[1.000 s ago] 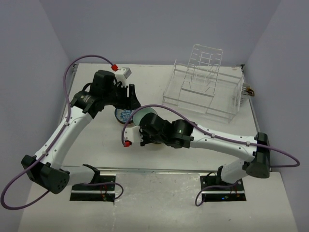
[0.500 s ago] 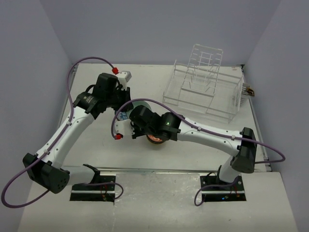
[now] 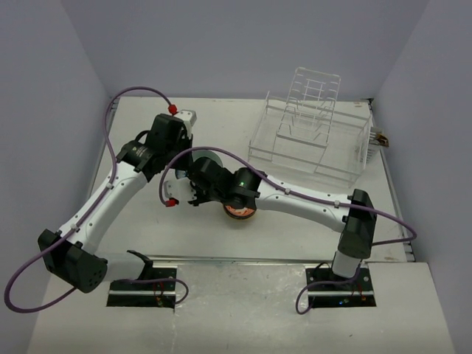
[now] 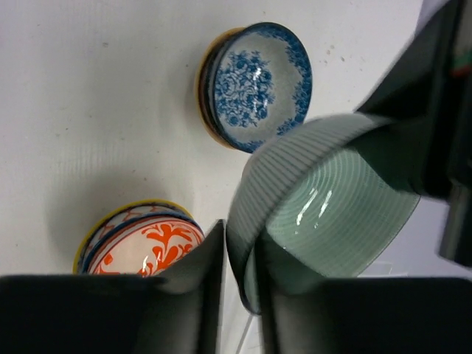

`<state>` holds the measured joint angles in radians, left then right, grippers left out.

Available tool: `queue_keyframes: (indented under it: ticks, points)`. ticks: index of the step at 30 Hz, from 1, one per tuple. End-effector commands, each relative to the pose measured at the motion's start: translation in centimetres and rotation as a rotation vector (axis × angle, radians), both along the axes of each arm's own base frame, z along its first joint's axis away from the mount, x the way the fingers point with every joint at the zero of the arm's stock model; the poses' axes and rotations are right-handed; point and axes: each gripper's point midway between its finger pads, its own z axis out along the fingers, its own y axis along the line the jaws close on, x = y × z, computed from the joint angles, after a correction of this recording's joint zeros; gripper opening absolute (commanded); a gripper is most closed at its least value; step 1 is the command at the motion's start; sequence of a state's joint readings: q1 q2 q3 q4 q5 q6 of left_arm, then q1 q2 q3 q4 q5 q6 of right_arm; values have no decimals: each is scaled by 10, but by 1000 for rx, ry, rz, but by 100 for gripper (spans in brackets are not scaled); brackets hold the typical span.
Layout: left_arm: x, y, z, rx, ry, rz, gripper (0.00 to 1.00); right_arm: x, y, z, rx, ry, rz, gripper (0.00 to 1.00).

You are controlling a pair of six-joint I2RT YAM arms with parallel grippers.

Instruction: Unload the bowls from the dish rack

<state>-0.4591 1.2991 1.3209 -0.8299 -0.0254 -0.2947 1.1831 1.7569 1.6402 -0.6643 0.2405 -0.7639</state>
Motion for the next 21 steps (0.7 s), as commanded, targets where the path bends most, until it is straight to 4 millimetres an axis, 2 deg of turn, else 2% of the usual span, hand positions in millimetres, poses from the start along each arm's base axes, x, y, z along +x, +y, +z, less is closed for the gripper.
queue_keyframes:
  ticks: [1, 4, 5, 6, 8, 9, 10, 11, 12, 13, 14, 15, 16, 17, 19, 20, 21]
  points:
    - [15, 24, -4, 61, -39, 146, 0, 31, 10, 63, 204, -151, -130, 42]
    - [25, 22, -6, -3, -45, 182, 0, 33, 3, 65, 242, -139, -169, 49]
    - [30, 17, -6, -43, -44, 179, 0, 32, 0, 68, 261, -128, -181, 64]
    - [34, 24, -11, -66, -34, 208, 0, 29, -5, 77, 308, -116, -200, 99]
    - [45, 22, -8, -160, -45, 233, 0, 24, -13, 91, 388, -97, -234, 99]
    - [51, 32, -9, -181, -50, 273, 0, 22, -18, 102, 442, -92, -250, 99]
    - [56, 31, -9, -227, -60, 289, 0, 12, -31, 118, 504, -75, -249, 99]
    - [59, 33, -9, -252, -60, 297, 0, 6, -36, 118, 562, -40, -271, 99]
    - [62, 32, -8, -266, -69, 305, 0, 2, -43, 127, 618, -33, -282, 99]
    - [63, 33, -12, -281, -63, 333, 0, -8, -63, 156, 721, -38, -284, 99]
    - [69, 34, -11, -290, -87, 355, 0, -15, -72, 164, 788, -3, -303, 99]
    - [72, 36, -13, -298, -89, 374, 0, -20, -81, 161, 813, 17, -314, 99]
    - [75, 36, -15, -314, -84, 398, 0, -25, -91, 166, 848, 30, -329, 99]
    - [79, 36, -21, -321, -84, 407, 0, -34, -108, 182, 929, 58, -347, 99]
    - [85, 34, -27, -341, -88, 421, 0, -43, -122, 178, 956, 94, -364, 99]
    - [85, 39, -36, -322, -89, 448, 0, -50, -135, 186, 1006, 116, -369, 99]
    - [86, 40, -41, -321, -82, 462, 0, -54, -139, 179, 997, 132, -369, 99]
